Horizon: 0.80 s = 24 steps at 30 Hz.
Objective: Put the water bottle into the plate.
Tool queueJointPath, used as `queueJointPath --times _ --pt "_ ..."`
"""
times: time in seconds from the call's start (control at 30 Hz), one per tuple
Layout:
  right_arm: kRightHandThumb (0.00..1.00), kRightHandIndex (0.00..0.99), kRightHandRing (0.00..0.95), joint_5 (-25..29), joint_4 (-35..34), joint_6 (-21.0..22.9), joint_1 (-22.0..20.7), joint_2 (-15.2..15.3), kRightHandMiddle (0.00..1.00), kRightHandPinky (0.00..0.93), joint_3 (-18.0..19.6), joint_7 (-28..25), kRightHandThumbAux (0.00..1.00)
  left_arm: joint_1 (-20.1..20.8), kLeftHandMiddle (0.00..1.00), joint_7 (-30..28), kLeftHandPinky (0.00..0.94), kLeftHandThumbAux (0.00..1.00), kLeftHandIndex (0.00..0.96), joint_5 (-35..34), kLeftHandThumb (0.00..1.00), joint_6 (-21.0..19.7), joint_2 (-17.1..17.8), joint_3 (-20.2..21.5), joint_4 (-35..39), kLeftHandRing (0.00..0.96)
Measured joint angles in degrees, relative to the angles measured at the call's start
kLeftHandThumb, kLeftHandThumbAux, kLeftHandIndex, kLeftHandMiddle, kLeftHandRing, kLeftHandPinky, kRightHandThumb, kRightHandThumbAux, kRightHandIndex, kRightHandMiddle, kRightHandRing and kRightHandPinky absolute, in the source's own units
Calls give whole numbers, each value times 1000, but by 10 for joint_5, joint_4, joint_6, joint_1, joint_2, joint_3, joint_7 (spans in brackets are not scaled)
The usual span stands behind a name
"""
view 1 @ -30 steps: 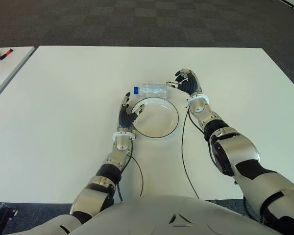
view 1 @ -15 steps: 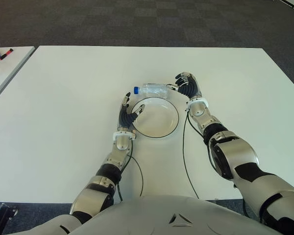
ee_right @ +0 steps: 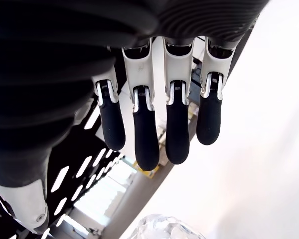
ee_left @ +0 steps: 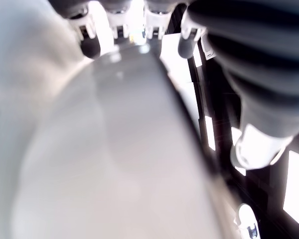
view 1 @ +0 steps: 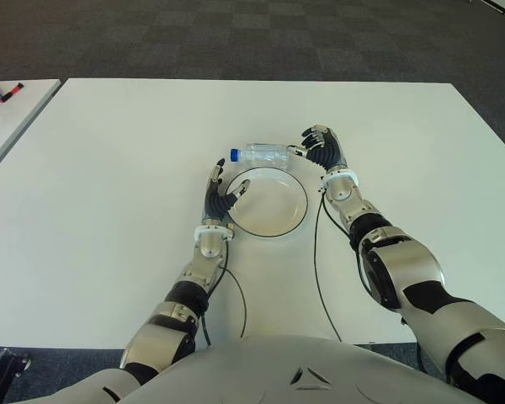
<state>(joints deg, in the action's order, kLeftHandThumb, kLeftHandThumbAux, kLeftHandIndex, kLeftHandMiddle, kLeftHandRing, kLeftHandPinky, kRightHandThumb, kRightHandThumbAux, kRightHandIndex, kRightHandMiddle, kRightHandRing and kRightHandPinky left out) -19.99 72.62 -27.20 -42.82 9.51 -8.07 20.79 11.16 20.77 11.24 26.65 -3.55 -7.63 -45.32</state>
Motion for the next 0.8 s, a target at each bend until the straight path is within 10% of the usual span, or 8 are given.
queueJointPath --times 0.8 --pt "944 371 453 0 -22 -7 54 -2 523 435 1 18 669 39 53 -22 86 647 40 -40 257 -31 -8 21 -6 48"
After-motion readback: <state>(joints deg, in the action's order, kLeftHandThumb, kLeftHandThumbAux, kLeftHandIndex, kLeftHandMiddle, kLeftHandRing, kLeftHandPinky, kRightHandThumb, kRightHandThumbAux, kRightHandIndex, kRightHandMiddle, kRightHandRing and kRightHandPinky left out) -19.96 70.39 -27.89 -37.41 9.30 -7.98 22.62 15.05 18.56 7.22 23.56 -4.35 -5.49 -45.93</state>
